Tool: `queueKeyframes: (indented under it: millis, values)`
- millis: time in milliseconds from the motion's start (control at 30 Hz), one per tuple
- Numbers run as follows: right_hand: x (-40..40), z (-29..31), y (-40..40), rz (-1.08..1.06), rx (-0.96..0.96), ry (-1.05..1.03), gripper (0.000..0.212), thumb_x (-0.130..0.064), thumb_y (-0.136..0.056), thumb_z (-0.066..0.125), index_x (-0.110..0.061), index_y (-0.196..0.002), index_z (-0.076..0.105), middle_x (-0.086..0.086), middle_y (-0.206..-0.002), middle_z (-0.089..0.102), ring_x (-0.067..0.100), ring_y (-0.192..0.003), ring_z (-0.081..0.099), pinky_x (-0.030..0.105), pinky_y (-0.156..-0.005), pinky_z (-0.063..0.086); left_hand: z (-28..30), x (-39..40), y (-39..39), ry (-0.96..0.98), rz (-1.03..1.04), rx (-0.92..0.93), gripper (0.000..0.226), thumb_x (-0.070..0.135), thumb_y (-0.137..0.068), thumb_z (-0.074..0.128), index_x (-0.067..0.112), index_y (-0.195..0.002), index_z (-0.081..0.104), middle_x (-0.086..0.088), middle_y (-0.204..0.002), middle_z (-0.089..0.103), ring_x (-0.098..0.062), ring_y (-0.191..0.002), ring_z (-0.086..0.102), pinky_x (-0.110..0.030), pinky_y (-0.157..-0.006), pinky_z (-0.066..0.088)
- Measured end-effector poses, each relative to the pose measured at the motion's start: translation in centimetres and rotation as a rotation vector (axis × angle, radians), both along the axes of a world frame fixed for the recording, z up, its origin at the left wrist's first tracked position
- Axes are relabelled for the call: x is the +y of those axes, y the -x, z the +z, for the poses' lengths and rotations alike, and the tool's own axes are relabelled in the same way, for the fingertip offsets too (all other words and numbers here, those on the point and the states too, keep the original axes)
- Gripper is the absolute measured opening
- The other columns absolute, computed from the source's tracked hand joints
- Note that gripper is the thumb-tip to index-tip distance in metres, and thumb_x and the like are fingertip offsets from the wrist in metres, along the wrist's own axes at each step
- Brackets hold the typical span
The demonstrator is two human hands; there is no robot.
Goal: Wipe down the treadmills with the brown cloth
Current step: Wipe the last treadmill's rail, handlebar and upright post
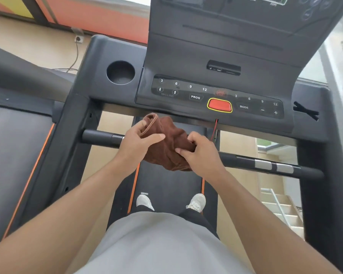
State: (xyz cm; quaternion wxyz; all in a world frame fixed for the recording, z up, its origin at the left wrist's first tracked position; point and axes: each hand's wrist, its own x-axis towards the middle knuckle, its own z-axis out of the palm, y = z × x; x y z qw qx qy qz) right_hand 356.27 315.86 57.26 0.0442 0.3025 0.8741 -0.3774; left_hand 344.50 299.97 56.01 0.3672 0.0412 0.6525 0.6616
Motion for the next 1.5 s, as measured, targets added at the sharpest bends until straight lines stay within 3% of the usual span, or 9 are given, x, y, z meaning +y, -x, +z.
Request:
queueKeyframes:
  millis: [333, 500, 667, 767, 867, 967, 1067, 1167, 1500]
  values:
    - [1.2, 5.7, -5.6, -0.166, 0.323, 0.301, 0.018, -0.020, -0.093, 0.073, -0.023, -0.089, 0.056, -0.018, -0.076, 0.063, 0.002, -0.072, 0.060, 0.014, -0.065, 0.047, 2.8, 4.0, -2.5, 0.010, -0.170, -0.042, 0.036, 0.038, -0.080, 0.077, 0.013, -0.101, 0.062, -0.019, -0.103, 0.070, -0.027, -0.096, 0.066, -0.062, -0.104, 0.048]
    - [6.6, 10.1, -10.3, -0.159, 0.277, 0.233, 0.014, -0.019, -0.091, 0.076, -0.015, -0.092, 0.063, -0.005, -0.078, 0.069, 0.013, -0.076, 0.067, 0.030, -0.071, 0.057, 4.8, 8.3, -7.4, -0.037, -0.352, -0.081, 0.023, 0.022, -0.100, 0.063, 0.005, -0.116, 0.059, -0.013, -0.103, 0.069, -0.021, -0.097, 0.063, -0.052, -0.105, 0.047]
    - [12.7, 12.7, -14.3, -0.286, 0.285, 0.053, 0.017, -0.022, -0.089, 0.078, -0.018, -0.093, 0.062, -0.013, -0.078, 0.070, 0.002, -0.075, 0.067, 0.014, -0.069, 0.051, 6.0, 13.4, -11.2, -0.225, -0.485, -0.063, 0.021, 0.009, -0.103, 0.056, 0.008, -0.123, 0.058, 0.001, -0.112, 0.072, -0.013, -0.107, 0.066, -0.031, -0.096, 0.053]
    - [16.8, 10.1, -15.2, -0.311, 0.012, -0.348, 0.047, -0.036, -0.088, 0.076, -0.026, -0.129, 0.053, -0.009, -0.127, 0.062, 0.011, -0.119, 0.056, 0.030, -0.100, 0.045, 4.8, 15.6, -11.7, -0.065, -0.635, 0.341, 0.034, 0.019, -0.103, 0.059, 0.019, -0.137, 0.059, 0.011, -0.130, 0.068, -0.005, -0.124, 0.060, -0.028, -0.108, 0.045]
    - [18.4, 5.2, -14.9, 0.075, -0.375, -0.590, 0.097, -0.019, -0.080, 0.073, -0.028, -0.159, 0.018, 0.006, -0.166, 0.017, 0.035, -0.152, 0.017, 0.050, -0.123, 0.013, 1.6, 16.4, -10.4, 0.350, -0.780, 0.947, 0.034, 0.036, -0.102, 0.058, 0.026, -0.135, 0.062, 0.011, -0.136, 0.064, -0.010, -0.130, 0.054, -0.032, -0.109, 0.038]
    - [17.0, -0.3, -14.0, 0.412, -0.445, -0.466, 0.084, -0.034, -0.081, 0.073, -0.033, -0.154, 0.030, 0.000, -0.151, 0.046, 0.031, -0.145, 0.037, 0.051, -0.123, 0.017, -1.4, 16.4, -9.0, 0.512, -0.921, 1.214, 0.042, 0.049, -0.102, 0.047, 0.023, -0.130, 0.066, 0.005, -0.127, 0.069, -0.018, -0.121, 0.059, -0.038, -0.104, 0.037]
    - [16.7, -2.2, -12.5, 0.385, -0.325, -0.484, 0.043, -0.060, -0.083, 0.061, -0.031, -0.114, 0.055, -0.007, -0.103, 0.066, 0.024, -0.097, 0.067, 0.038, -0.085, 0.048, -3.4, 16.0, -7.9, 0.598, -0.970, 1.328, 0.058, 0.063, -0.100, 0.025, 0.027, -0.108, 0.070, 0.009, -0.097, 0.073, -0.017, -0.095, 0.062, -0.037, -0.098, 0.041]
    - [16.8, -2.5, -11.2, 0.454, -0.264, -0.487, 0.052, -0.078, -0.073, 0.053, -0.030, -0.093, 0.050, -0.009, -0.081, 0.064, 0.023, -0.075, 0.067, 0.034, -0.065, 0.048, -4.2, 15.8, -8.5, 0.621, -0.921, 1.437, 0.055, 0.052, -0.105, 0.017, 0.028, -0.100, 0.067, 0.005, -0.076, 0.067, -0.020, -0.075, 0.060, -0.037, -0.091, 0.043]
    - [14.3, -3.7, -6.8, 0.593, -0.184, -0.401, 0.069, -0.077, -0.071, 0.065, -0.029, -0.120, 0.057, -0.005, -0.098, 0.073, 0.027, -0.089, 0.071, 0.033, -0.069, 0.042, -5.1, 15.4, -9.2, 0.562, -0.563, 1.542, 0.033, 0.022, -0.092, 0.043, 0.013, -0.114, 0.065, -0.006, -0.070, 0.065, -0.031, -0.069, 0.058, -0.038, -0.085, 0.041]
